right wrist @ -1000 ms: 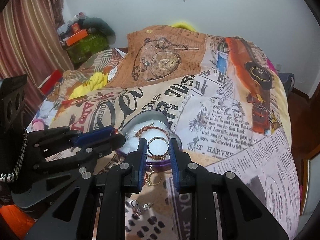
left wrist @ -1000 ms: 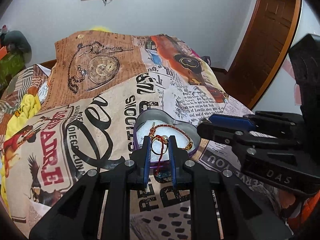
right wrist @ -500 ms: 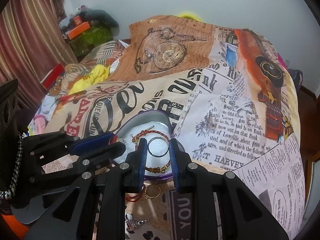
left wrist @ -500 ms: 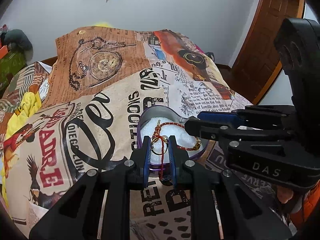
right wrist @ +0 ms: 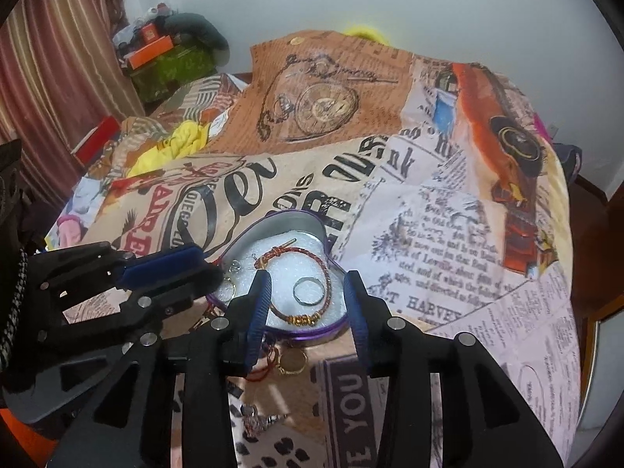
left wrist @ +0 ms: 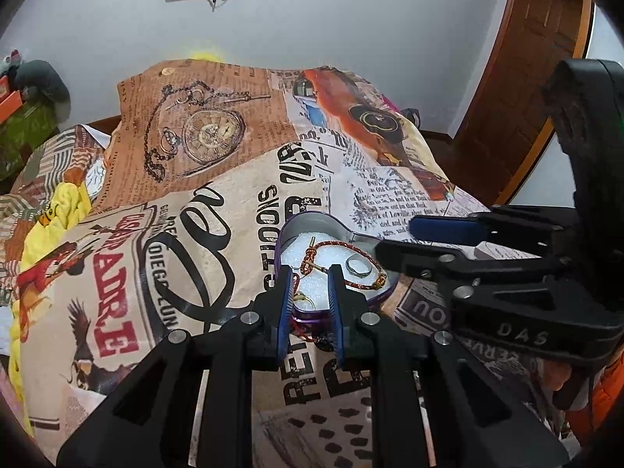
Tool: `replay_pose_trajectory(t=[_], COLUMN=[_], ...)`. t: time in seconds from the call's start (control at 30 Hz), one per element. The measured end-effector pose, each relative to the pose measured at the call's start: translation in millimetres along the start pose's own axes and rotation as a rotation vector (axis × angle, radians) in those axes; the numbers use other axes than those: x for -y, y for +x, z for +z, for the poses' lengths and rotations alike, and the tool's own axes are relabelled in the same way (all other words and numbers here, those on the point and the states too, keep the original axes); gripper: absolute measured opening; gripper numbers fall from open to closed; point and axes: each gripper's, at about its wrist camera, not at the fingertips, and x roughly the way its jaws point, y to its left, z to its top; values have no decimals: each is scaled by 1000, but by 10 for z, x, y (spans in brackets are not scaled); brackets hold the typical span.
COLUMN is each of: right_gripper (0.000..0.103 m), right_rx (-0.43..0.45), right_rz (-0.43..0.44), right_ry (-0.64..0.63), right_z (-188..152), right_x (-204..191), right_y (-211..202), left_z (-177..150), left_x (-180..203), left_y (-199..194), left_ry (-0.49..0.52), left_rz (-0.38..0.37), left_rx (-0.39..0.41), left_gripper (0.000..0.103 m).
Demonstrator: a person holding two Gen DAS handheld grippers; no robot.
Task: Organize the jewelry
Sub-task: 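Open both tools and move them toward the remaining rings and pendant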
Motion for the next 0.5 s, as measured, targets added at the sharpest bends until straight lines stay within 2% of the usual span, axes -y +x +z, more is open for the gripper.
replay_pose_trajectory(t=[0.33,0.5], right_gripper=[35,35], right_rx=[67,71], right_rz=[-80,-99], right_ry=[-20,-19], right_z=[-114,-233], right_x=[-52,-74], right_y=[-467,-598], left_z=[-31,-100], left_x=[50,78], left_y=[-409,-563], left_ry=[1,9], left_rz=[16,27], left_rx=[34,29], left_gripper=[16,16])
